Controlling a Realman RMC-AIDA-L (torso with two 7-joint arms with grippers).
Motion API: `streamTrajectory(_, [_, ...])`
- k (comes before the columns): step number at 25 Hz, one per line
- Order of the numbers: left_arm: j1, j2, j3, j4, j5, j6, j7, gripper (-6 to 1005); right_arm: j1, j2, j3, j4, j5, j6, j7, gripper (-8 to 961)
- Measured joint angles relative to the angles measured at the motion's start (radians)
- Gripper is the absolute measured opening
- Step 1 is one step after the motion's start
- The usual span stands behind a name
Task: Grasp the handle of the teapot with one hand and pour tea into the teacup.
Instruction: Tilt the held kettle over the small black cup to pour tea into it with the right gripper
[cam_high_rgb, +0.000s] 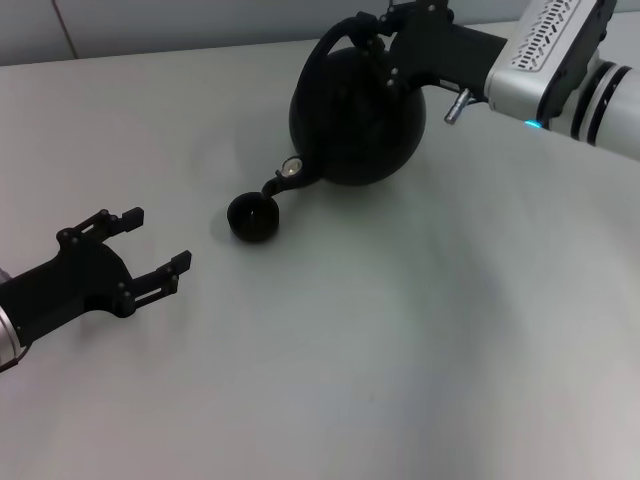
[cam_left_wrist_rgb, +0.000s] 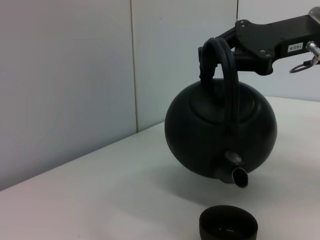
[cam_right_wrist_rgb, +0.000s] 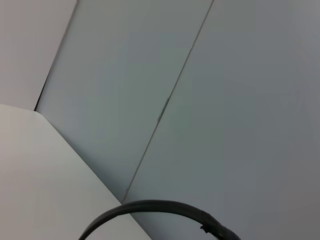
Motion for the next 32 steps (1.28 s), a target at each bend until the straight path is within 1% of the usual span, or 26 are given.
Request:
streamTrajectory(21, [-0.001, -0.001, 0.0, 0.0, 0.001, 0.0, 0.0, 815, 0.0, 0.0, -0.015, -0.023, 0.0, 0.013, -0.009, 89])
streamTrajectory(32, [-0.008, -0.001, 0.0, -0.011, 0.001, 0.0, 0.004, 814, -0.005, 0.003, -0.031, -0.053, -0.032, 0.015, -0.011, 89])
